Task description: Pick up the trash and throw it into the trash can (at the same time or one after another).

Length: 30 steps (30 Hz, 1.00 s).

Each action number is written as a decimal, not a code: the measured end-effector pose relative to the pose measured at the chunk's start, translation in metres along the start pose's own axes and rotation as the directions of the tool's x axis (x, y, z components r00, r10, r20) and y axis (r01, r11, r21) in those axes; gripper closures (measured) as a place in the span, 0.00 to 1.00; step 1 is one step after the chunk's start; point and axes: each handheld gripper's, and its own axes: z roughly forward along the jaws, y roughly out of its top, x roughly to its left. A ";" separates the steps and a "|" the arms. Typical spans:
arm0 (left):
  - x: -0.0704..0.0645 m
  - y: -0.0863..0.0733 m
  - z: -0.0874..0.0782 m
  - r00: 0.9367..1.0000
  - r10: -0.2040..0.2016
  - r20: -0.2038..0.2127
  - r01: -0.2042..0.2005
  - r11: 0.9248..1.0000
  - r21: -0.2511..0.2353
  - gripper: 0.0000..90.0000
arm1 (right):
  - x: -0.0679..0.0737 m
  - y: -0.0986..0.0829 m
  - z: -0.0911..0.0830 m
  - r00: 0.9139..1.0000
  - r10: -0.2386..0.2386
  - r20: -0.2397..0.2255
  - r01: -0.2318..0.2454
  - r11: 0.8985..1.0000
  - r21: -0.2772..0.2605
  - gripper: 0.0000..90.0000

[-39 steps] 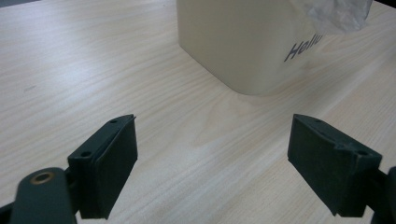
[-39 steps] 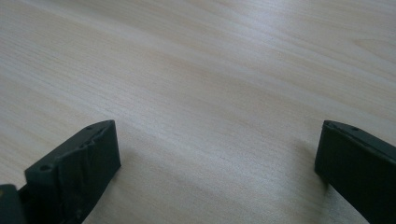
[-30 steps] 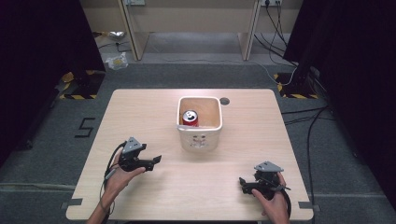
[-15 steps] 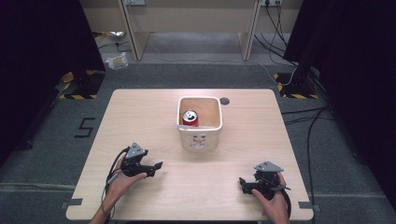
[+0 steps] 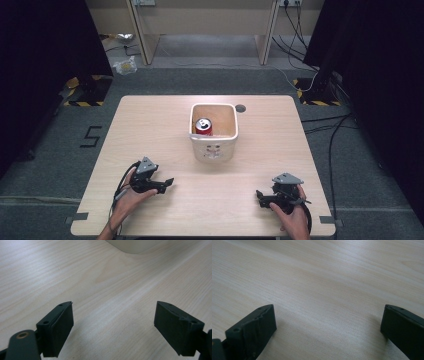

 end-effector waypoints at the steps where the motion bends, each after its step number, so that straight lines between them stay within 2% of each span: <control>1: -0.001 -0.001 0.000 1.000 -0.002 -0.002 0.002 1.000 0.003 0.17 | 0.000 0.000 0.000 1.000 0.000 0.000 0.000 1.000 0.000 0.00; 11: -0.004 -0.008 -0.001 1.000 0.025 -0.011 -0.025 0.999 0.041 0.17 | 0.000 0.000 0.000 1.000 0.000 0.000 0.000 1.000 0.000 0.00; 17: -0.006 -0.011 -0.003 0.999 0.038 -0.014 -0.037 0.998 0.046 0.17 | 0.000 0.000 0.000 1.000 0.000 0.000 0.000 1.000 0.000 0.00; 30: -0.007 -0.012 -0.003 0.999 0.034 -0.013 -0.034 0.999 0.040 0.16 | 0.000 0.000 0.000 1.000 0.000 0.000 0.000 1.000 0.000 0.00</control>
